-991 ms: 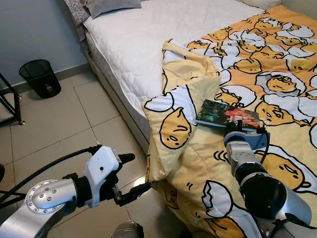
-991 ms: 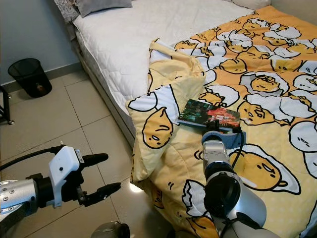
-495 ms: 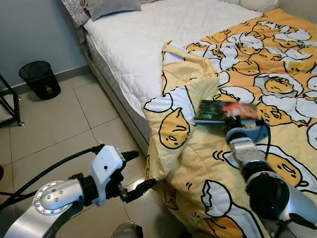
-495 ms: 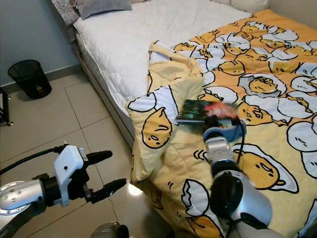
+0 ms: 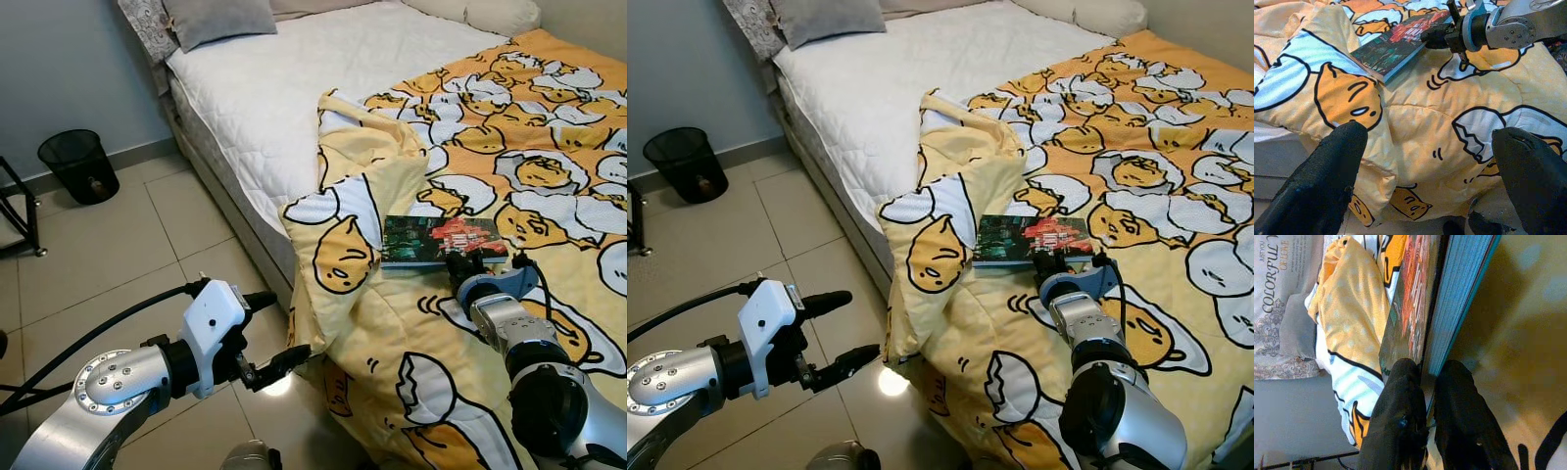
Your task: Clean up the room
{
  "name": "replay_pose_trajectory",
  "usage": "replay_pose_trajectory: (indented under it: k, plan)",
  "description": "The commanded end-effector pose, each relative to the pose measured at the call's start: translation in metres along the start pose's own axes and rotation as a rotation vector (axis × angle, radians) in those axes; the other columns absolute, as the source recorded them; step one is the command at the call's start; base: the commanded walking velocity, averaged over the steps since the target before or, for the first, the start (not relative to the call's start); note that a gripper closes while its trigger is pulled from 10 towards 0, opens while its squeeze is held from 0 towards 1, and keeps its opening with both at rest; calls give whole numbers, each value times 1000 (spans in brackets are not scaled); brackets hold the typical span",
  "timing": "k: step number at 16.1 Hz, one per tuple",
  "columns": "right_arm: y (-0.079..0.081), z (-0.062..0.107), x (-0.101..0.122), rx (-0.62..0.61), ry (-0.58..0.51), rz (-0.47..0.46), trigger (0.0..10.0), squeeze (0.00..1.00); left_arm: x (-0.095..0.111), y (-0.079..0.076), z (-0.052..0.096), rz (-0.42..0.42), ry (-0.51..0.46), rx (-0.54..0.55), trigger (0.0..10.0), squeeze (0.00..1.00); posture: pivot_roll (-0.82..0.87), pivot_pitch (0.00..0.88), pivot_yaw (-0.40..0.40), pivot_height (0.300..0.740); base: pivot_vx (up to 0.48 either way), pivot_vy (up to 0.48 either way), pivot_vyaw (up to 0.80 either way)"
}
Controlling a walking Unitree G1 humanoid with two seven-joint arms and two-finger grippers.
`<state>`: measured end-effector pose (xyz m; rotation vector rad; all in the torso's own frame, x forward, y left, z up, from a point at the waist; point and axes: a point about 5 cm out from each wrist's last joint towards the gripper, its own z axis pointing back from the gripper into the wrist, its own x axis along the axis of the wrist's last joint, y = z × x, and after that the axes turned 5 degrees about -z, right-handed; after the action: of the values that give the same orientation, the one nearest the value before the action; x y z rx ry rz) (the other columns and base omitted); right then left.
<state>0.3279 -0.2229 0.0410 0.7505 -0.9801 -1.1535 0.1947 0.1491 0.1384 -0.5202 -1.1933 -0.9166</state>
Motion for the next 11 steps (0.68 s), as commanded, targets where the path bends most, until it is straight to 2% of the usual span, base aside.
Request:
replay_pose_trajectory:
  k: [1, 11]
  plan:
    - [11, -2, 6, 43, -18, 4, 0, 0, 1, 0, 0, -13, 0, -7, 10000, 1000, 48, 0, 2, 740, 0, 0, 0]
    - [11, -2, 6, 43, -18, 4, 0, 0, 1, 0, 0, -13, 0, -7, 10000, 1000, 48, 0, 2, 740, 0, 0, 0]
